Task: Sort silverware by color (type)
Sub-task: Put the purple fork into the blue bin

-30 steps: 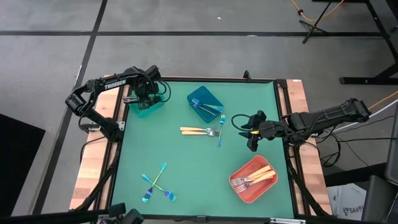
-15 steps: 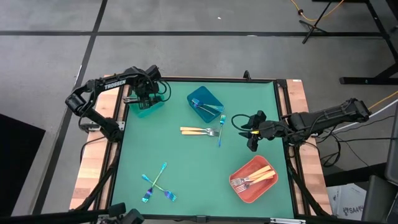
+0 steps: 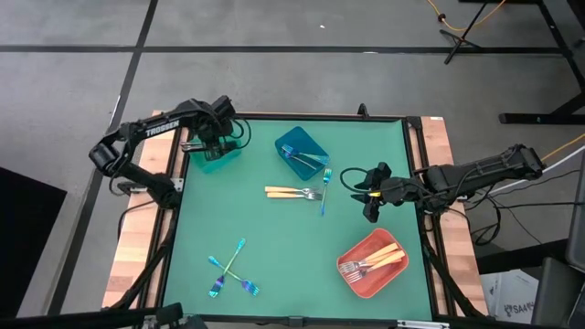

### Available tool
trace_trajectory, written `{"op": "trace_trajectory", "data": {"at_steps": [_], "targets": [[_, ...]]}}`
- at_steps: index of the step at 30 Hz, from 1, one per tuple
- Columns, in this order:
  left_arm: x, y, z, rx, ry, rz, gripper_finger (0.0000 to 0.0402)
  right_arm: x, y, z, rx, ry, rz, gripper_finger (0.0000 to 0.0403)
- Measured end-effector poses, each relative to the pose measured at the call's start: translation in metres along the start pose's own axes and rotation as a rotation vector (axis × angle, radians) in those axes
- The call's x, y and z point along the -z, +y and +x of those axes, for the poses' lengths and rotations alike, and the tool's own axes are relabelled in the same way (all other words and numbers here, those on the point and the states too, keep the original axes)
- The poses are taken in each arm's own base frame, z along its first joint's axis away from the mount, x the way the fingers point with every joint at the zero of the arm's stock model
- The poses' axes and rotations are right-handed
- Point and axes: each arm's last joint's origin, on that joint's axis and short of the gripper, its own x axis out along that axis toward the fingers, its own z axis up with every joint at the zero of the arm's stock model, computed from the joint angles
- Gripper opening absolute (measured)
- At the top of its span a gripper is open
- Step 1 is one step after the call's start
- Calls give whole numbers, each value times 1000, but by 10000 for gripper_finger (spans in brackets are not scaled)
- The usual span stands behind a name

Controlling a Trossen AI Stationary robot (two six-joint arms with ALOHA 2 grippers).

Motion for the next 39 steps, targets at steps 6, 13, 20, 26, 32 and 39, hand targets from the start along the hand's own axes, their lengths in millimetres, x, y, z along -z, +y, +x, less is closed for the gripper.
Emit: {"op": "trace_trajectory", "data": {"at_steps": [6,13,20,26,32,39], "targets": [[-2,-17,-19,-22,-82,-28,60,0,0,0,0,0,0,154],[-9,-45,-34,-17,-148,1,59,0,0,0,0,0,0,154],[-15,-73,-42,-3,-189,39,59,0,-1,0,23,-13,0,154],[-18,-93,-48,14,-220,27,59,0,-1,0,27,-16,0,154],[-21,-114,-56,33,-280,28,59,0,-1,0,27,-16,0,154],[-27,-139,-66,66,-397,41,59,0,-1,0,27,-16,0,154]]}}
